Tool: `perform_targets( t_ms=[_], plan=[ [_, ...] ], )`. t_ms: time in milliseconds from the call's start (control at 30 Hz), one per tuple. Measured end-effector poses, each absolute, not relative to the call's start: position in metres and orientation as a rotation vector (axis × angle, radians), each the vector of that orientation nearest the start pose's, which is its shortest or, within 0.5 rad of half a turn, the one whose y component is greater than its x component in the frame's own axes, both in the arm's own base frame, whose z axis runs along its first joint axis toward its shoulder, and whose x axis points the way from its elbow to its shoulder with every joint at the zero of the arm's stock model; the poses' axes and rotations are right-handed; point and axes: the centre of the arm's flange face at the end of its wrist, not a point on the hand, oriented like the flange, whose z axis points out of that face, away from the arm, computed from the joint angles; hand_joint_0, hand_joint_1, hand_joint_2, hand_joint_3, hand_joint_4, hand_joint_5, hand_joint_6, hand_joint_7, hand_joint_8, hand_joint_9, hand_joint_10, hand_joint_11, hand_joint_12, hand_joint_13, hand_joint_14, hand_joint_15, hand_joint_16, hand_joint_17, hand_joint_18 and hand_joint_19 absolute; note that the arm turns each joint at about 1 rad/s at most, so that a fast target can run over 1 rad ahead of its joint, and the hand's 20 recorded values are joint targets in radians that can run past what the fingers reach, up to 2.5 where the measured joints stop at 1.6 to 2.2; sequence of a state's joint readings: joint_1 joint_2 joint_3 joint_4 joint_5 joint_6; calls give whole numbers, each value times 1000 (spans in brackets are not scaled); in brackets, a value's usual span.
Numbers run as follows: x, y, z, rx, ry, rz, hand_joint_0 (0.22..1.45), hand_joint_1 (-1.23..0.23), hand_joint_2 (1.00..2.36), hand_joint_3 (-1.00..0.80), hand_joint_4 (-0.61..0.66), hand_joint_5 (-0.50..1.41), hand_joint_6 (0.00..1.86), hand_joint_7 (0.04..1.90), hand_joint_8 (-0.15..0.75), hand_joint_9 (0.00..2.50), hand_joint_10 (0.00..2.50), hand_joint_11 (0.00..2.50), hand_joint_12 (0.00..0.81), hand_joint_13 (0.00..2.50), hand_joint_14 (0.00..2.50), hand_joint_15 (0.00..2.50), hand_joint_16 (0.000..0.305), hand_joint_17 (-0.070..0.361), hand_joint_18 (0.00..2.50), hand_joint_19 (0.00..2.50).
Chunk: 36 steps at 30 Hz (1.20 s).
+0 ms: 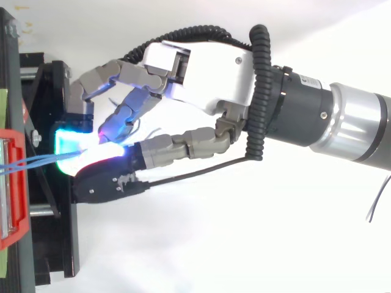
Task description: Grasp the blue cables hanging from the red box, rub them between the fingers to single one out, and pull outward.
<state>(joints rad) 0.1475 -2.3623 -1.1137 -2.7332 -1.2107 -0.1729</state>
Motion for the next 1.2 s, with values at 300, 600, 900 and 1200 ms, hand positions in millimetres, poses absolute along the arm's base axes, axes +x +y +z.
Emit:
perform_targets(
  t_ms=[300, 600, 900, 1200],
  plan=[
    [789, -53, 240, 1154, 1080, 964, 518, -604, 1000, -500, 135, -140, 879, 958, 306, 1089, 23, 760, 407, 913, 19, 530, 58, 130, 757, 530],
    [790, -53, 240, 1153, 1080, 964, 583, -623, 1015, -185, 125, -132, 885, 1009, 326, 1118, 22, 764, 420, 939, 20, 521, 60, 134, 784, 512],
    [790, -53, 240, 1154, 1078, 965, 625, -811, 1021, -27, 38, -137, 917, 1033, 311, 1079, 23, 781, 409, 909, 20, 532, 58, 131, 788, 517],
    [790, -53, 240, 1157, 1078, 967, 651, -859, 1021, -105, -15, -155, 922, 1018, 287, 998, 24, 784, 381, 835, 22, 526, 54, 122, 705, 510]
  ],
)
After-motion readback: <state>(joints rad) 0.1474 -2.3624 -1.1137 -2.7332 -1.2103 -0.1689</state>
